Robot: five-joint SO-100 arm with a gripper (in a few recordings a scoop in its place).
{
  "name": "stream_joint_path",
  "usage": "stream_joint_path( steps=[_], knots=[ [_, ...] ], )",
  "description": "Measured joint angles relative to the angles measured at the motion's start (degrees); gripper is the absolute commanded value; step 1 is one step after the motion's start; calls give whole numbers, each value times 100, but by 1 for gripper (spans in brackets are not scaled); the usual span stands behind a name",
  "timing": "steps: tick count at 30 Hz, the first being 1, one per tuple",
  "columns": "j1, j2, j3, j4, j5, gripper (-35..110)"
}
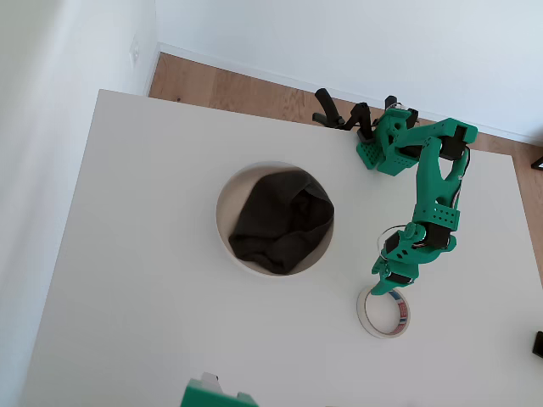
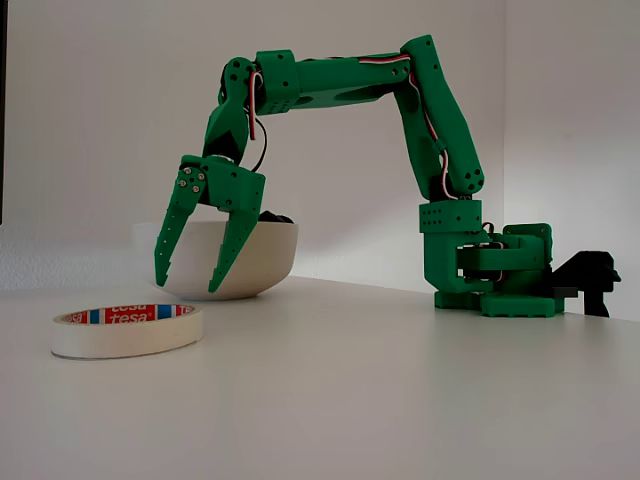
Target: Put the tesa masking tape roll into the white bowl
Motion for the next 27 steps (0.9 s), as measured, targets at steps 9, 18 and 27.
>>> stream_joint_path(
  steps=[9, 18, 27],
  knots=[
    [-290, -26, -44, 44, 70, 16],
    [-422, -158, -158, 44, 88, 16],
    [-413, -404, -167, 44, 88, 16]
  ],
)
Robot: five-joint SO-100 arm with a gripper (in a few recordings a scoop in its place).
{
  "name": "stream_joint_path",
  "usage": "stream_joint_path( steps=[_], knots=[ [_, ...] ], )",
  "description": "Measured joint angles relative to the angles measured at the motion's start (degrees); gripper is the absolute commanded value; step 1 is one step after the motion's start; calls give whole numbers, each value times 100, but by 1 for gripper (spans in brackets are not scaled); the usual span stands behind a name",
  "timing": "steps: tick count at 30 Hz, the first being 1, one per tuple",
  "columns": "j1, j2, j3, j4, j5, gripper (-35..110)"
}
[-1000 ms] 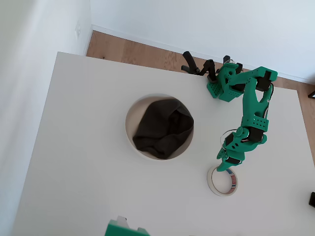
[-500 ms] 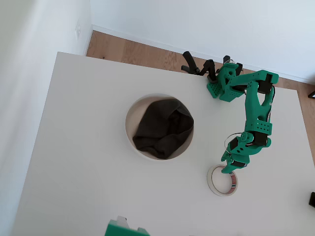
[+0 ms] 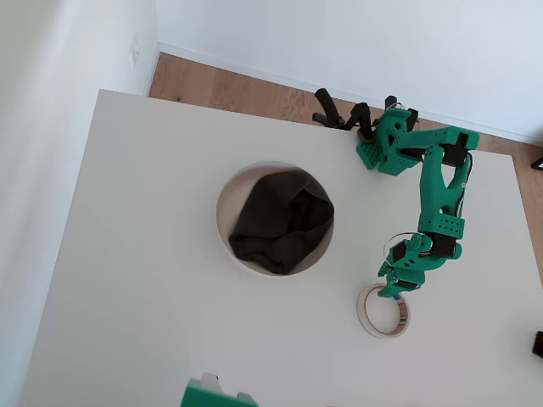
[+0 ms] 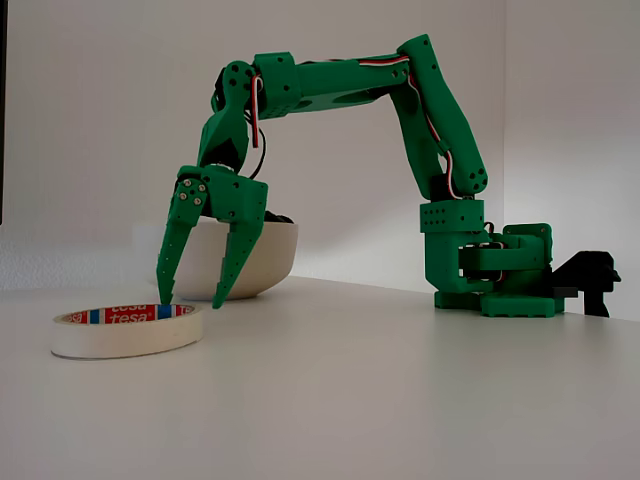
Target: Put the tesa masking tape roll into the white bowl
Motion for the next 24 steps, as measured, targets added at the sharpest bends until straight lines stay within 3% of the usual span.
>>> stream_joint_path(
  steps=[14, 17, 24],
  knots=[
    [-316, -387, -9, 70, 79, 11],
    [-334, -448, -70, 70, 70, -8],
    [-492, -457, -97, 88, 88, -8]
  ],
)
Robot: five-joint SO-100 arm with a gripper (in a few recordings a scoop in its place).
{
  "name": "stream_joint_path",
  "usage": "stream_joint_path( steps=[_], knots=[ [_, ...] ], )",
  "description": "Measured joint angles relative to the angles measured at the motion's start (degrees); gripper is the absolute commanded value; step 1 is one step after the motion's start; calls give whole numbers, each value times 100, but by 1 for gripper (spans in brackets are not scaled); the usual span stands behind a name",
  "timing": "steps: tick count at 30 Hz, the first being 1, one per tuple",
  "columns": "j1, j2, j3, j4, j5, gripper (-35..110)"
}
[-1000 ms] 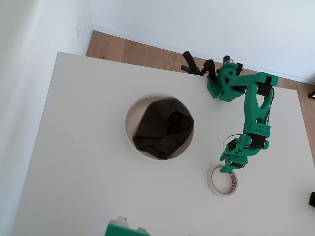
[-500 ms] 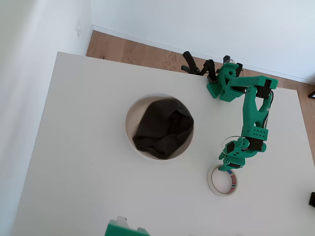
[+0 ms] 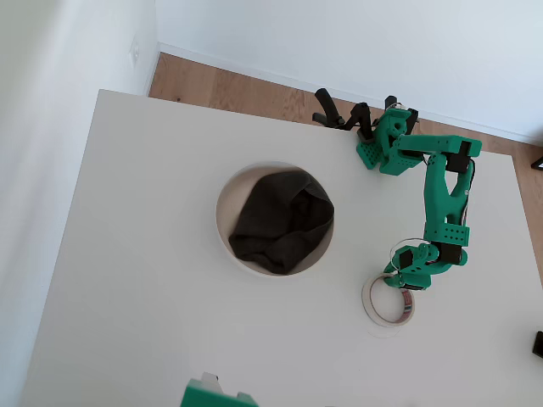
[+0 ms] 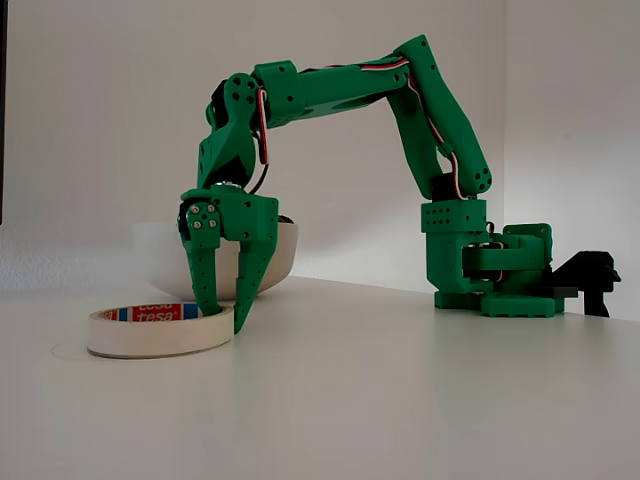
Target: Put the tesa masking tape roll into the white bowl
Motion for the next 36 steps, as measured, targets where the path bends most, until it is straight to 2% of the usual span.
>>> stream_joint_path(
  steps=[11, 22, 27, 36],
  knots=[
    [-70, 149, 9, -79, 97, -8],
    [79, 1582, -1037, 1143, 26, -8],
    [826, 2320, -1547, 1494, 26, -8],
    [3375, 2821, -2268, 1397, -325, -8]
  ],
)
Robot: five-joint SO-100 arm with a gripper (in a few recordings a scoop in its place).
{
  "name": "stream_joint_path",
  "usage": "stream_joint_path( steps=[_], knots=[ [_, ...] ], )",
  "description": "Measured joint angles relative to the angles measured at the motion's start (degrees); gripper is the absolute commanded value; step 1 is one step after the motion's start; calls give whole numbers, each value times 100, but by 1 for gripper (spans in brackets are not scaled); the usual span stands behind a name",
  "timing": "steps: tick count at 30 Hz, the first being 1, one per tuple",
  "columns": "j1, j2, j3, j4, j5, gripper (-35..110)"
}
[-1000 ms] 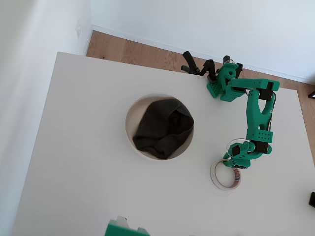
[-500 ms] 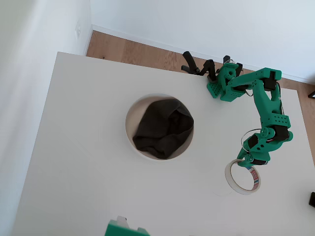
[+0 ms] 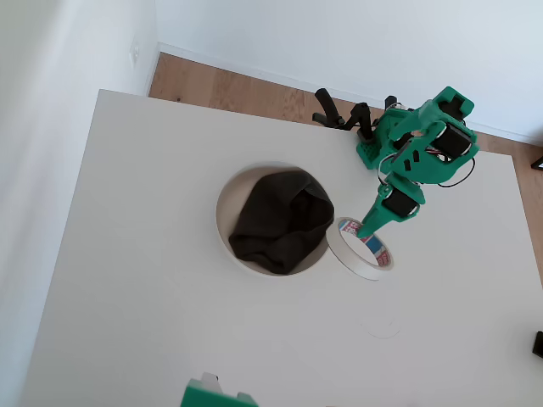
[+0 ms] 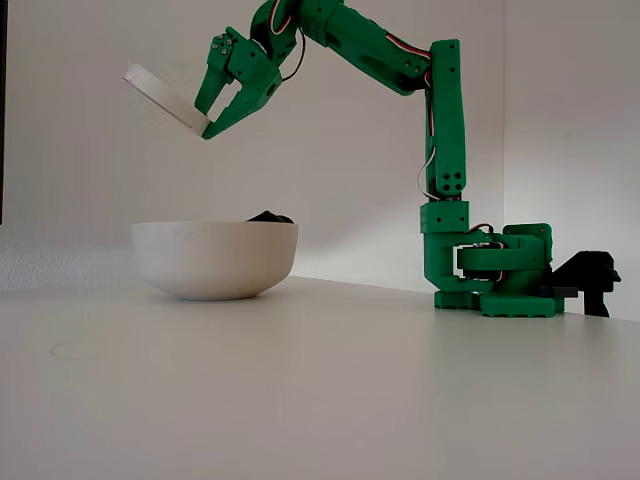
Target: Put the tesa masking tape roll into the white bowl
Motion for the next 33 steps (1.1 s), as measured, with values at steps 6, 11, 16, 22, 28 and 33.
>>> stream_joint_path(
  steps=[6, 11, 16, 22, 28, 33],
  knots=[
    [1582, -18, -18, -316, -123, -8],
    [2364, -835, -53, -554, -158, -8],
    [2461, -1775, -53, -800, -211, -8],
    [2312, -2347, -53, -1020, -211, -8],
    [2004, -2909, -62, -1134, -229, -8],
    [1881, -3270, -62, -1266, -237, -8]
  ],
)
